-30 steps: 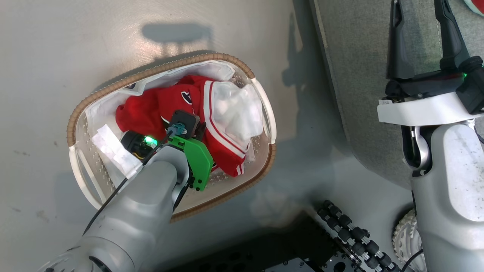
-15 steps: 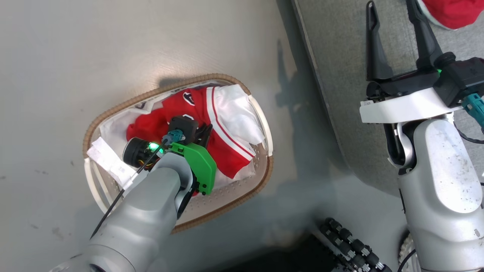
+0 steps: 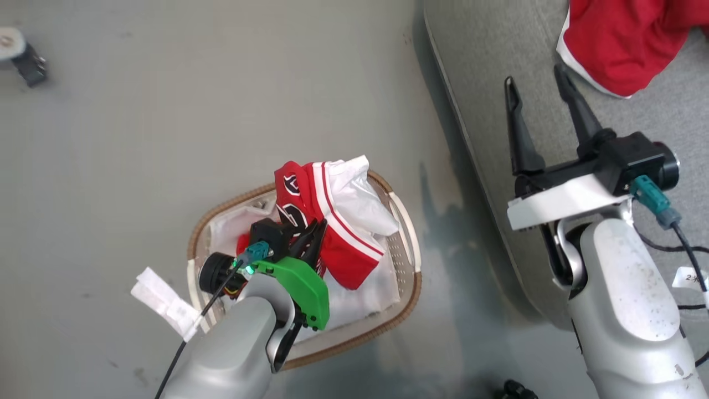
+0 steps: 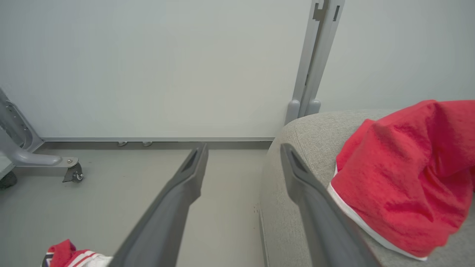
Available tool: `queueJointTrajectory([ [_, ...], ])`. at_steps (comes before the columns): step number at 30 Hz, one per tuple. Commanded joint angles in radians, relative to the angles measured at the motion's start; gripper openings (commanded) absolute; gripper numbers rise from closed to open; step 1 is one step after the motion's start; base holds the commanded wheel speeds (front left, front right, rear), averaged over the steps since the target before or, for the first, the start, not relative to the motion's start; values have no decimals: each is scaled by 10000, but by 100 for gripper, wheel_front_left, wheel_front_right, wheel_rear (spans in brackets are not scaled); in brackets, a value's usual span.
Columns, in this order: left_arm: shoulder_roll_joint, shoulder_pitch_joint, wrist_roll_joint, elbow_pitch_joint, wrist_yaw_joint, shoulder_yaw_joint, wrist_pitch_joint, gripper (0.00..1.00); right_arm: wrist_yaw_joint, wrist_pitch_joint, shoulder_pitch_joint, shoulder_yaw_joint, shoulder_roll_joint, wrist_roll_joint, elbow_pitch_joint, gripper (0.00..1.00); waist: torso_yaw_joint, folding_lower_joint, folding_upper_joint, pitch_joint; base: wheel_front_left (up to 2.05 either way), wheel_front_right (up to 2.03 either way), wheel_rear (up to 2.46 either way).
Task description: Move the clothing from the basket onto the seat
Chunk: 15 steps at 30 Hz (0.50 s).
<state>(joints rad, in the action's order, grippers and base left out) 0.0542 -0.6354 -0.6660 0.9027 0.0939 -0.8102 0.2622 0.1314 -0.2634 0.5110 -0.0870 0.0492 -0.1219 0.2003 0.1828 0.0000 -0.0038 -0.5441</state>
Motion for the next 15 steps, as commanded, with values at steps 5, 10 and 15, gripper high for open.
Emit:
queueJointTrajectory([
  [5, 32, 1011, 886, -1011, 161, 1043, 34, 0, -14, -13, -649, -170, 48, -57, 320, 100, -1021, 0, 38, 2045, 0, 0, 0],
  [10, 16, 1658, 1561, -2137, 260, 1938, 35, 0, -14, -14, -1166, -341, 51, -101, 516, 100, -1301, 0, 38, 2837, 0, 0, 0],
  [15, -7, 2114, 2090, -3316, 320, 2648, 35, 0, -14, -13, -1662, -445, 48, -203, 706, 100, -1517, 0, 38, 3539, 0, 0, 0],
])
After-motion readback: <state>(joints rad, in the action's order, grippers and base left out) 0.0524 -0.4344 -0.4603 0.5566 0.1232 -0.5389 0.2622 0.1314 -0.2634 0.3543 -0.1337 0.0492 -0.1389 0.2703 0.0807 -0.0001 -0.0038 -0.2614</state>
